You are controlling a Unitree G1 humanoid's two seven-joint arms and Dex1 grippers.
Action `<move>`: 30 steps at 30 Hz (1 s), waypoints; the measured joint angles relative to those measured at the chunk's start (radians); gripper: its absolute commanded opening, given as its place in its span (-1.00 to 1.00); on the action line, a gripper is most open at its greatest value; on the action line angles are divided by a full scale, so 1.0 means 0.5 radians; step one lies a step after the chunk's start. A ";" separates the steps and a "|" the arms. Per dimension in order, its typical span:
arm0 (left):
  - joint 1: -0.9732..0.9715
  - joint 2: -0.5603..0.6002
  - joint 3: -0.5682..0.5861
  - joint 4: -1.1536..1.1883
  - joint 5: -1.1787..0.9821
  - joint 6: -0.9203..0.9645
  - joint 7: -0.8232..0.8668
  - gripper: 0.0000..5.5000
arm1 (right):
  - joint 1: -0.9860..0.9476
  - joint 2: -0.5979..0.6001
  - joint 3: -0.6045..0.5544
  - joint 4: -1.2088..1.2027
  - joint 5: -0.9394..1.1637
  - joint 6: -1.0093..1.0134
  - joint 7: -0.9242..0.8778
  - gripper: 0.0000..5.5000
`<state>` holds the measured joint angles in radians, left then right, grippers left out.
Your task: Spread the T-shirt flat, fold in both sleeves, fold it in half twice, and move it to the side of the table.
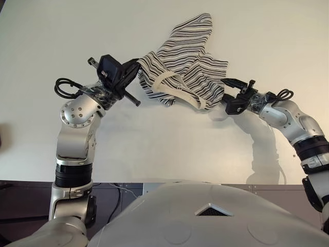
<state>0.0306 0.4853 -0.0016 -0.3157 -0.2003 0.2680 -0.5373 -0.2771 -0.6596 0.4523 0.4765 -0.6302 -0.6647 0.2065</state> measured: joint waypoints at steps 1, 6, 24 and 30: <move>0.000 -0.007 -0.002 0.000 0.000 0.000 0.000 -0.96 | 0.000 0.001 0.005 0.005 -0.010 -0.003 -0.004 -0.46; 0.000 -0.014 -0.003 0.000 0.005 0.001 0.006 -0.96 | 0.005 -0.006 0.012 0.006 -0.033 -0.041 -0.036 -0.74; -0.112 -0.181 0.146 -0.003 -0.181 0.062 0.144 -0.96 | 0.082 0.411 -0.668 -0.494 1.487 1.080 0.314 -0.94; -0.568 -0.331 0.439 -0.013 -0.590 0.256 0.420 -0.96 | -0.446 0.531 -1.180 -0.620 2.351 1.974 0.287 -0.94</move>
<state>-0.2533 0.3199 0.2178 -0.3221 -0.4952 0.3962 -0.3271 -0.5001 -0.3942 -0.1375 0.1667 0.5451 0.3222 0.3499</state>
